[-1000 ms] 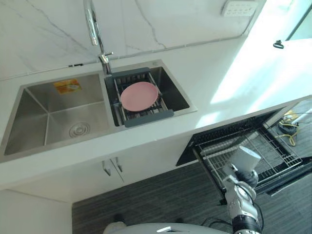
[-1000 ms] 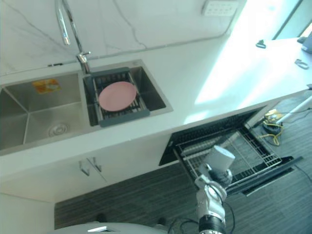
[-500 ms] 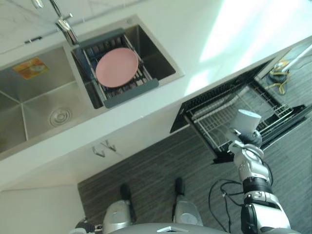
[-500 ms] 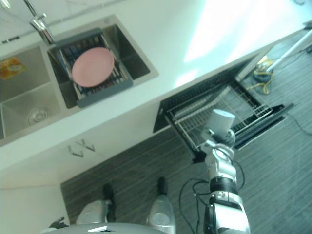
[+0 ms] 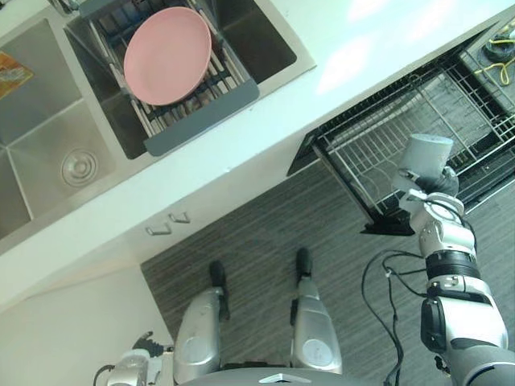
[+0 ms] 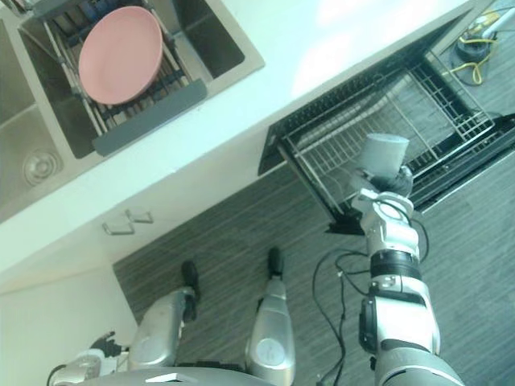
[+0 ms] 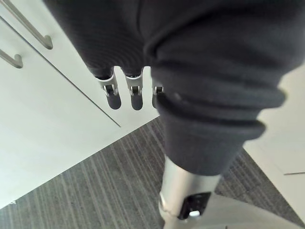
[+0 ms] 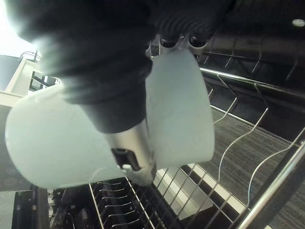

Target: Walk over to the sink, pick up the cup, carry it to the dishwasher, place the cup inside the dishwasher, then close the dishwasher door

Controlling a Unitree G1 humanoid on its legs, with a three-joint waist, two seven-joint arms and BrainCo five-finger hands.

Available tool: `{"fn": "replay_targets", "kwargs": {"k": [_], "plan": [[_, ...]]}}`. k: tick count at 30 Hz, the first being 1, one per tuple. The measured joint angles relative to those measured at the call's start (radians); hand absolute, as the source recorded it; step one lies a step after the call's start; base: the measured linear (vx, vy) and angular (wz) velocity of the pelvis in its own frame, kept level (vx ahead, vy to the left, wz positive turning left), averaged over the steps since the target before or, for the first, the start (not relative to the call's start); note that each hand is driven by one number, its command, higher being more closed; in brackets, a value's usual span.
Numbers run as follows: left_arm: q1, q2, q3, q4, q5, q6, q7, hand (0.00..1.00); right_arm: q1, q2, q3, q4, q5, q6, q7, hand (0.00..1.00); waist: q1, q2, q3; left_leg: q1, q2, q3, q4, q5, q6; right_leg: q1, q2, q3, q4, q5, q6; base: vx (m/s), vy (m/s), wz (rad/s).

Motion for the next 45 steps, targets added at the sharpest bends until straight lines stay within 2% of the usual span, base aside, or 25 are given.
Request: {"fn": "replay_targets", "kwargs": {"k": [4, 7, 9, 11, 13, 15, 19, 23, 25, 29, 31, 32, 35, 37, 39, 40, 43, 45], "plan": [[-0.006, -0.002, -0.028, 0.001, -0.017, 0.010, 0.016, 0.00, -0.035, -0.040, 0.014, 0.010, 0.002, 0.061, 0.026, 0.00, 0.000, 0.010, 0.013, -0.015, 0.001, -0.006, 0.014, -0.002, 0.000, -0.009, 0.000, -0.002, -0.001, 0.003, -0.006, -0.06, 0.002, 0.01], [-0.006, -0.013, -0.036, -0.001, -0.020, 0.007, 0.016, 0.00, -0.046, -0.055, 0.015, 0.021, 0.001, 0.070, 0.038, 0.00, -0.002, 0.018, 0.016, -0.014, -0.001, -0.010, 0.013, -0.002, 0.001, -0.005, 0.000, -0.005, -0.003, 0.001, -0.012, -0.03, -0.007, 0.01], [-0.007, -0.027, -0.040, -0.004, -0.026, 0.006, 0.017, 0.00, -0.077, -0.098, 0.015, 0.062, -0.008, 0.080, 0.056, 0.00, -0.002, 0.033, 0.024, -0.001, -0.010, -0.012, -0.003, 0.006, 0.007, 0.004, -0.006, -0.009, -0.004, 0.002, -0.009, -0.03, 0.000, 0.08], [-0.006, -0.034, -0.048, -0.009, -0.032, 0.006, 0.017, 0.00, -0.084, -0.153, 0.011, 0.076, -0.033, 0.081, 0.071, 0.00, -0.006, 0.052, 0.032, 0.031, -0.026, -0.020, -0.047, 0.028, 0.012, 0.026, -0.018, -0.027, -0.006, 0.004, -0.002, -0.02, 0.009, 0.23], [-0.003, -0.046, -0.070, -0.011, -0.037, 0.003, 0.016, 0.00, -0.071, -0.194, -0.038, 0.077, -0.086, 0.081, 0.094, 0.00, -0.029, 0.073, 0.028, 0.064, -0.051, -0.076, -0.104, 0.060, 0.011, 0.063, -0.037, -0.083, -0.012, -0.003, 0.006, 0.00, 0.019, 0.47], [0.000, -0.049, -0.076, -0.006, -0.036, 0.000, 0.014, 0.00, -0.033, -0.206, -0.081, 0.071, -0.092, 0.079, 0.098, 0.00, -0.041, 0.079, 0.024, 0.091, -0.061, -0.108, -0.143, 0.084, 0.013, 0.096, -0.046, -0.119, -0.016, -0.010, 0.014, 0.01, 0.018, 0.49], [0.017, -0.047, -0.104, 0.008, -0.035, -0.012, 0.014, 0.00, 0.076, -0.209, -0.126, 0.026, -0.123, 0.078, 0.092, 0.00, -0.042, 0.087, 0.005, 0.138, -0.069, -0.155, -0.212, 0.123, 0.013, 0.149, -0.053, -0.175, -0.018, -0.027, 0.018, 0.01, 0.017, 0.42], [0.060, -0.049, -0.107, 0.037, -0.020, -0.027, 0.014, 0.00, 0.143, -0.195, -0.145, -0.005, -0.122, 0.067, 0.092, 0.00, -0.041, 0.080, -0.058, 0.159, -0.062, -0.172, -0.252, 0.144, 0.008, 0.173, -0.047, -0.203, -0.027, -0.032, 0.022, 0.02, -0.008, 0.15], [0.087, -0.049, -0.106, 0.047, -0.016, -0.043, 0.015, 0.00, 0.185, -0.180, -0.145, -0.040, -0.114, 0.038, 0.097, 0.00, -0.039, 0.064, -0.101, 0.179, -0.056, -0.172, -0.272, 0.148, 0.004, 0.186, -0.040, -0.205, -0.032, -0.035, 0.021, 0.00, -0.007, -0.02], [0.115, -0.043, -0.090, 0.054, 0.005, -0.058, 0.023, 0.00, 0.245, -0.137, -0.155, -0.129, -0.092, -0.014, 0.101, 0.00, -0.042, 0.028, -0.144, 0.225, -0.043, -0.171, -0.300, 0.155, -0.004, 0.218, -0.026, -0.209, -0.032, -0.046, 0.016, 0.01, -0.017, -0.03], [0.137, -0.041, -0.059, 0.061, 0.009, -0.059, 0.039, 0.00, 0.294, -0.065, -0.191, -0.238, -0.039, -0.054, 0.112, 0.00, -0.044, 0.000, -0.196, 0.235, -0.035, -0.170, -0.304, 0.154, -0.009, 0.230, -0.016, -0.219, -0.032, -0.059, 0.013, -0.01, -0.013, 0.03], [0.138, -0.040, -0.058, 0.066, 0.012, -0.059, 0.040, 0.00, 0.306, -0.049, -0.195, -0.271, -0.028, -0.062, 0.114, 0.00, -0.046, -0.007, -0.206, 0.237, -0.032, -0.170, -0.304, 0.154, -0.010, 0.233, -0.014, -0.221, -0.032, -0.063, 0.013, -0.02, -0.031, 0.05], [0.147, -0.045, -0.013, 0.067, 0.010, -0.055, 0.055, 0.00, 0.355, 0.074, -0.232, -0.471, 0.052, -0.120, 0.138, 0.00, -0.049, -0.038, -0.245, 0.248, -0.020, -0.168, -0.304, 0.149, -0.017, 0.245, -0.002, -0.223, -0.034, -0.073, 0.004, -0.01, -0.010, 0.00], [0.161, -0.046, 0.027, 0.066, -0.003, -0.053, 0.060, 0.00, 0.411, 0.179, -0.237, -0.633, 0.098, -0.194, 0.187, 0.00, -0.052, -0.059, -0.281, 0.250, -0.010, -0.169, -0.310, 0.147, -0.020, 0.248, 0.004, -0.227, -0.035, -0.075, 0.004, 0.00, 0.000, 0.00], [0.175, -0.048, 0.058, 0.067, -0.036, -0.053, 0.060, 0.00, 0.435, 0.249, -0.236, -0.725, 0.133, -0.238, 0.239, 0.00, -0.052, -0.070, -0.294, 0.261, -0.007, -0.165, -0.311, 0.144, -0.023, 0.258, 0.005, -0.227, -0.033, -0.079, 0.000, 0.00, -0.021, -0.05], [0.177, -0.047, 0.060, 0.067, -0.042, -0.053, 0.060, 0.00, 0.438, 0.257, -0.236, -0.738, 0.134, -0.243, 0.247, 0.00, -0.051, -0.071, -0.294, 0.264, -0.007, -0.165, -0.311, 0.143, -0.023, 0.260, 0.006, -0.227, -0.033, -0.079, 0.000, 0.00, 0.000, 0.00], [0.208, -0.055, 0.095, 0.069, -0.125, -0.056, 0.067, 0.00, 0.472, 0.332, -0.204, -0.851, 0.203, -0.299, 0.359, 0.00, -0.042, -0.081, -0.326, 0.281, -0.006, -0.175, -0.312, 0.138, -0.025, 0.289, 0.005, -0.246, -0.032, -0.082, -0.002, -0.01, -0.011, 0.10], [0.219, -0.060, 0.099, 0.069, -0.170, -0.060, 0.085, 0.00, 0.478, 0.343, -0.156, -0.882, 0.229, -0.310, 0.400, 0.00, -0.023, -0.083, -0.343, 0.281, -0.005, -0.178, -0.312, 0.138, -0.025, 0.292, 0.007, -0.250, -0.032, -0.082, -0.001, -0.02, -0.014, 0.12]]}}
